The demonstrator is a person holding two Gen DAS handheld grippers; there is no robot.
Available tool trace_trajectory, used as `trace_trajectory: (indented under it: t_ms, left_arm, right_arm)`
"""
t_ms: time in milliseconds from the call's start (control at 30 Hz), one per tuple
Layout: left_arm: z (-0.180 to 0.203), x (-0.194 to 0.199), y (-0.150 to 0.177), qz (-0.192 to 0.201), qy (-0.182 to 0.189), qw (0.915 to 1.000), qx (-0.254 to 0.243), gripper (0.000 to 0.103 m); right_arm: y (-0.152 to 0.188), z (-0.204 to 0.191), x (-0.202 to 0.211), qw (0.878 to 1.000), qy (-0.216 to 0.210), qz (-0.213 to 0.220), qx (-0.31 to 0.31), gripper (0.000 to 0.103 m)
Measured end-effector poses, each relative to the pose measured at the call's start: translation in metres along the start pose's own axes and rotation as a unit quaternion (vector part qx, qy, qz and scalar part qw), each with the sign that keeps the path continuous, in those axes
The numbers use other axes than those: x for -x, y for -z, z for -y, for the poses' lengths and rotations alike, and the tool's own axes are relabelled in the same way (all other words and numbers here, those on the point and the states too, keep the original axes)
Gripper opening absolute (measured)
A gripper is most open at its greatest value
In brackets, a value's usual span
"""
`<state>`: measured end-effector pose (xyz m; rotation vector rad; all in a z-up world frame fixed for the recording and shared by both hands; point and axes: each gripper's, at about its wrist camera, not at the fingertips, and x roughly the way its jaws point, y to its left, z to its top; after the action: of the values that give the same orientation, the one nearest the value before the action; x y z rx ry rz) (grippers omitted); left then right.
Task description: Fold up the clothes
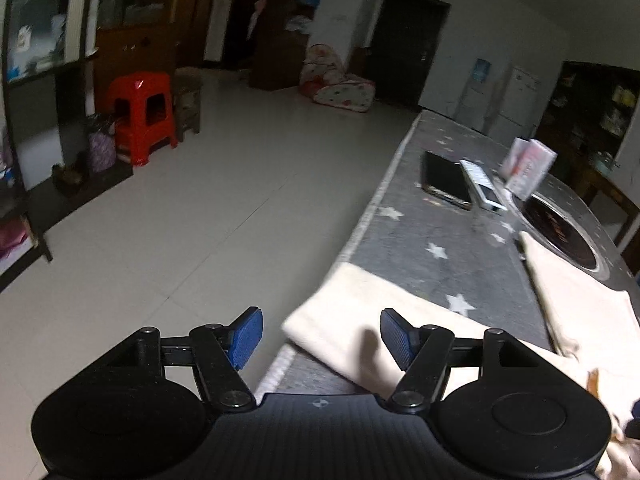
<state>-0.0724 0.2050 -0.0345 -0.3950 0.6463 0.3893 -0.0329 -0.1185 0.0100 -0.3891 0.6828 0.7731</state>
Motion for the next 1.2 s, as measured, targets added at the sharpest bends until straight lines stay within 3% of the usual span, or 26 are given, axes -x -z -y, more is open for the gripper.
trace_trajectory:
  t_ms: [67, 167, 233, 333, 467, 667, 800, 967, 1200]
  left_arm:
    - [-0.007, -0.004, -0.001, -0.002, -0.008, 0.9998, 0.015, 0.066]
    - [-0.007, -0.003, -0.001, 0.001, -0.012, 0.9998, 0.019, 0.044]
    - [-0.006, -0.001, 0.0, 0.002, -0.014, 0.9997, 0.021, 0.038]
    - [-0.005, 0.0, 0.001, 0.005, -0.017, 0.9995, 0.024, 0.01]
    - [0.004, 0.012, -0.008, 0.014, 0.02, 0.9992, 0.031, 0.007]
    - [0.058, 0.036, -0.019, 0.028, 0.118, 0.9926, -0.003, 0.007]
    - [0.11, 0.047, -0.023, 0.024, 0.204, 0.9779, -0.039, 0.007]
    - [0.161, 0.046, 0.001, -0.013, 0.271, 0.9593, -0.077, 0.007]
    - [0.231, 0.044, 0.034, -0.066, 0.362, 0.9209, -0.129, 0.007]
  right_arm:
    - [0.001, 0.002, 0.002, 1.0, 0.002, 0.0, -0.006, 0.016]
    - [0.003, 0.003, 0.004, 1.0, 0.007, -0.001, -0.011, 0.017]
    - [0.004, 0.003, 0.006, 1.0, 0.01, 0.001, -0.014, 0.017]
    - [0.005, 0.005, 0.009, 1.0, 0.015, 0.006, -0.02, 0.017]
    - [0.009, 0.013, 0.016, 0.999, 0.025, 0.014, -0.039, 0.017]
    - [0.019, 0.031, 0.031, 0.995, 0.038, 0.025, -0.083, 0.017]
    - [0.03, 0.047, 0.042, 0.992, 0.06, 0.028, -0.105, 0.017]
    - [0.049, 0.074, 0.06, 0.984, 0.089, 0.03, -0.153, 0.017]
    - [0.078, 0.112, 0.072, 0.966, 0.107, 0.021, -0.235, 0.017]
